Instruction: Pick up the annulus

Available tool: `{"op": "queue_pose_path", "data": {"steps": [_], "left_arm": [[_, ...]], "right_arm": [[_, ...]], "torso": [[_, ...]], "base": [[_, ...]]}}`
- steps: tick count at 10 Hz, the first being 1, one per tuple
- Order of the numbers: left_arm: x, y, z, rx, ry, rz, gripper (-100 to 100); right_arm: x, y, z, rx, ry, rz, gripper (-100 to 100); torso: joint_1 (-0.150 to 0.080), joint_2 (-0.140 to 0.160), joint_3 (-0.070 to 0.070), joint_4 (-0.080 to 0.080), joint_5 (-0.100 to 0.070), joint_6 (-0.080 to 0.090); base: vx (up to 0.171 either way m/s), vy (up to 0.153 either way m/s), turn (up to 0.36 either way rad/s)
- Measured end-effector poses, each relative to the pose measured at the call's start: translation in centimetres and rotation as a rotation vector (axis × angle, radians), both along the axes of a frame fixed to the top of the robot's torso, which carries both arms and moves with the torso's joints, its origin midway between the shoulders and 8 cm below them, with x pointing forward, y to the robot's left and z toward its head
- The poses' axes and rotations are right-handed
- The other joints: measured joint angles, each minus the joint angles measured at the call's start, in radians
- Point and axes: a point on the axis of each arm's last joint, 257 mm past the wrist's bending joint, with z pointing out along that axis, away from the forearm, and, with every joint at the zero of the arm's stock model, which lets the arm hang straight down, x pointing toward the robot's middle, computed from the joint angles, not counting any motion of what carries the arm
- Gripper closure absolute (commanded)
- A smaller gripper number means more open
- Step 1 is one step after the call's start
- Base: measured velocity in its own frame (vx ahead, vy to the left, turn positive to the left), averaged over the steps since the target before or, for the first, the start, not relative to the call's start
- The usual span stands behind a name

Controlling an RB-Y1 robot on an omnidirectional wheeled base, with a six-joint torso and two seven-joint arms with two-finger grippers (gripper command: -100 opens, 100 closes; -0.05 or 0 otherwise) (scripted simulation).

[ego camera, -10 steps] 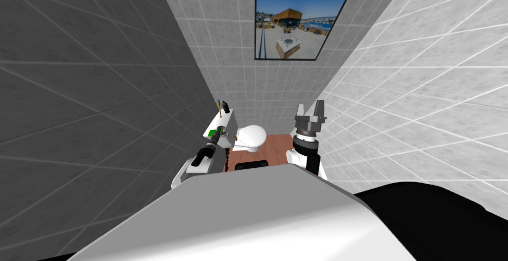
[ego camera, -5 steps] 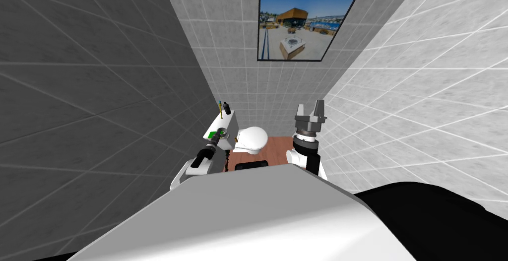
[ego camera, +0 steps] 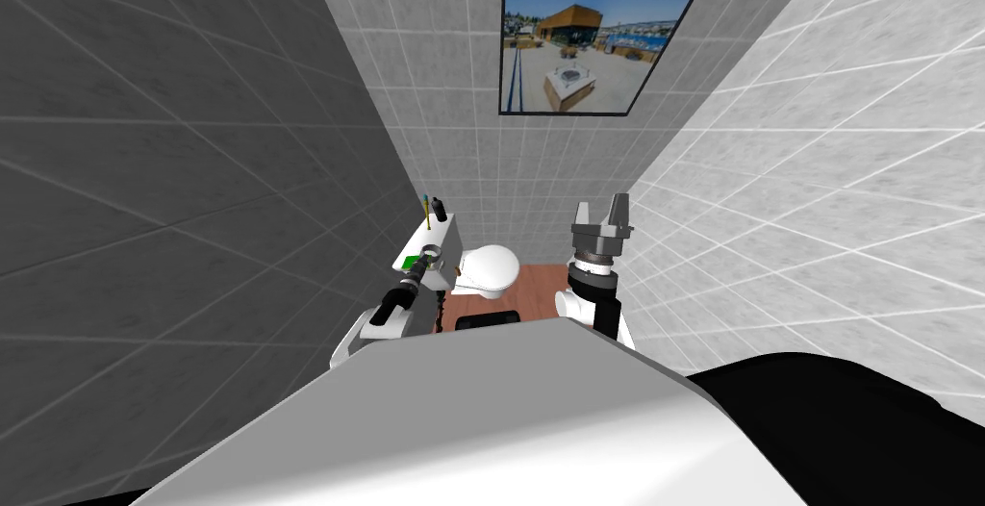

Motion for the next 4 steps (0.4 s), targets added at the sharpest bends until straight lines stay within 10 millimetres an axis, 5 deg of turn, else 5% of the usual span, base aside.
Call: {"op": "queue_pose_path", "data": {"steps": [1, 3, 4], "left_arm": [[0.00, 0.00, 0.00, 0.000, 0.000, 0.000, 100], [0.53, 0.38, 0.24, -0.001, -0.002, 0.016, 100], [0.50, 0.41, 0.14, 0.000, 0.000, 0.017, 0]], "right_arm": [[0.00, 0.00, 0.00, 0.000, 0.000, 0.000, 0], [0.00, 0.00, 0.01, 0.000, 0.000, 0.000, 0], [0.00, 0.00, 0.00, 0.000, 0.000, 0.000, 0]], "torso": [[0.000, 0.000, 0.000, 0.000, 0.000, 0.000], [0.000, 0.009, 0.005, 0.001, 0.000, 0.000], [0.000, 0.006, 0.004, 0.002, 0.000, -0.001]], "base": [[-0.096, 0.016, -0.169], [-0.114, 0.008, -0.085], [-0.010, -0.001, 0.004]]}}
